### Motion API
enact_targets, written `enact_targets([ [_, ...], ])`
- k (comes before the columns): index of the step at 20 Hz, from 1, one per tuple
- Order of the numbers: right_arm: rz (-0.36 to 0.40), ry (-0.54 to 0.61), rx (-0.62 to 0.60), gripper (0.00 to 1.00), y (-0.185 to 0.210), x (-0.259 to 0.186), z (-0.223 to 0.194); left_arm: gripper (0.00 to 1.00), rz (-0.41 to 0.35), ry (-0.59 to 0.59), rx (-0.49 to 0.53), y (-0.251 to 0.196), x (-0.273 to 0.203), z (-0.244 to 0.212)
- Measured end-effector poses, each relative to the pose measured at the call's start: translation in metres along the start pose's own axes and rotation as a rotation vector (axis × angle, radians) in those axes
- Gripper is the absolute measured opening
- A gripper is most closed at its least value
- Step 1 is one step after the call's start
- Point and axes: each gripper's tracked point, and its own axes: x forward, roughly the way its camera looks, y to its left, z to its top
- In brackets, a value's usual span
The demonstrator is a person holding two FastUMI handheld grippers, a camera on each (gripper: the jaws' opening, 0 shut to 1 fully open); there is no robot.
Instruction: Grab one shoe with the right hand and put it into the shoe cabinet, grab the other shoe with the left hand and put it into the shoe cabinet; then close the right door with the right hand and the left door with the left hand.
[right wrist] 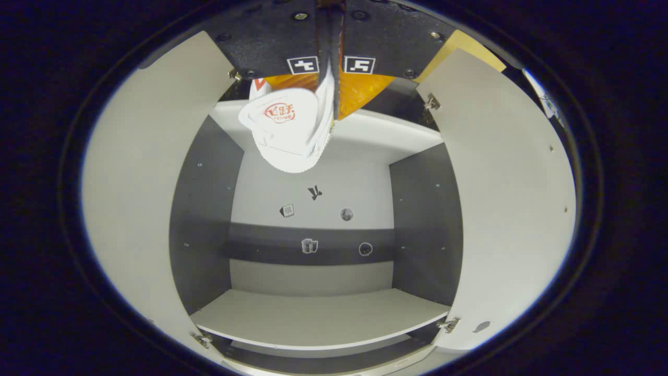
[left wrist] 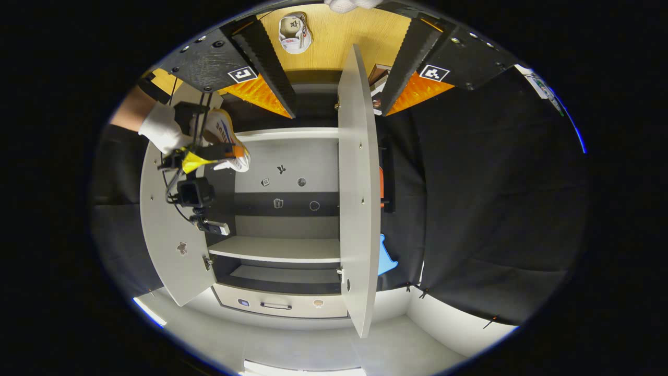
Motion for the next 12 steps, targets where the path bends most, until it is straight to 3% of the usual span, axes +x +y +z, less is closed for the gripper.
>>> enact_targets([
  [6, -0.007, 0.049, -0.041, 0.05, -0.008, 0.103, 0.038, 0.96, 0.106, 0.02, 0.015, 0.009, -0.006, -0.002],
  [12, -0.024, 0.237, -0.05, 0.05, -0.013, 0.184, 0.013, 0.96, 0.174, 0.026, 0.006, 0.011, -0.011, -0.003],
])
